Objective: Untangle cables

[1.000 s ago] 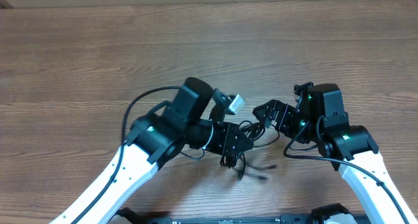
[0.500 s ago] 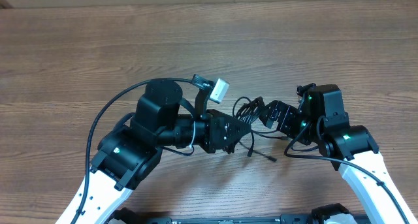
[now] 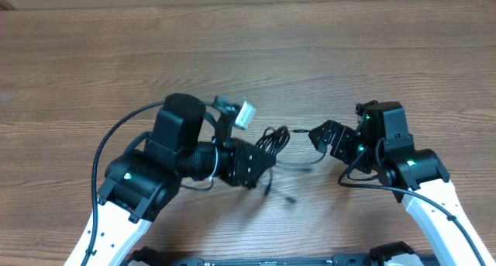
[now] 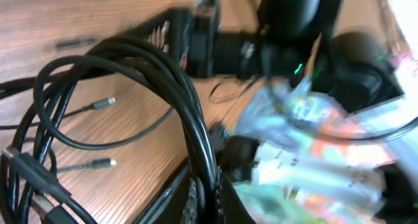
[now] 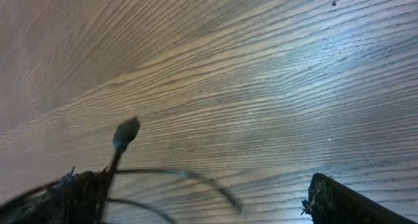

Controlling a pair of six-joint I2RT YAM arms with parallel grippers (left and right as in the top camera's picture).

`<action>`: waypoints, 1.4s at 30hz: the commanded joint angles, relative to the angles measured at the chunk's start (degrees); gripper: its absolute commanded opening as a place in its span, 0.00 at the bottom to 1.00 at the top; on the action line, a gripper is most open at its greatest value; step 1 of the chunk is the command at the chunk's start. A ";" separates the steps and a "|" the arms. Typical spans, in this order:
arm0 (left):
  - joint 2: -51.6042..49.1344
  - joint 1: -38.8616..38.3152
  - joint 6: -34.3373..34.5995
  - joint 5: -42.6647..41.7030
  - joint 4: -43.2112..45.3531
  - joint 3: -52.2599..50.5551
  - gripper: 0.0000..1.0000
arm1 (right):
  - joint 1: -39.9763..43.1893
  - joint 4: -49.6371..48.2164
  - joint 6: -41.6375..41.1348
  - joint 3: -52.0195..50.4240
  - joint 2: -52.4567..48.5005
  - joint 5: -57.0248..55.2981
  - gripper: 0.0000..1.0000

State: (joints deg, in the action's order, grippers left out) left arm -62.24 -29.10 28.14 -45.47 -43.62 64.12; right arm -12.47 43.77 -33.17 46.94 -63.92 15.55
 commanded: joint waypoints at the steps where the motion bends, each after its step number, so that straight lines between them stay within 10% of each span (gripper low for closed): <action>1: 1.25 0.22 -13.00 -0.15 -4.15 0.96 0.04 | -0.20 -0.35 0.24 1.03 0.15 -0.90 1.00; 7: 1.22 0.22 -24.26 3.82 -10.60 0.96 0.04 | -0.20 -1.53 0.31 1.16 0.15 3.69 1.00; 19: 1.25 0.24 -24.87 20.13 -14.05 0.96 0.04 | -0.20 -10.34 0.61 1.14 0.15 25.94 1.00; 37: 1.25 0.22 -32.74 6.86 -3.17 0.96 0.04 | -0.22 -21.46 -12.39 1.14 0.15 47.45 0.94; 42: 1.20 0.22 -35.76 6.95 -4.74 0.96 0.04 | -0.22 -21.44 -14.32 1.14 0.15 47.56 0.60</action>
State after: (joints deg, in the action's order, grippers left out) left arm -62.24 -29.10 -3.64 -36.86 -48.14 64.12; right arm -12.47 22.48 -46.00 46.94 -63.92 61.25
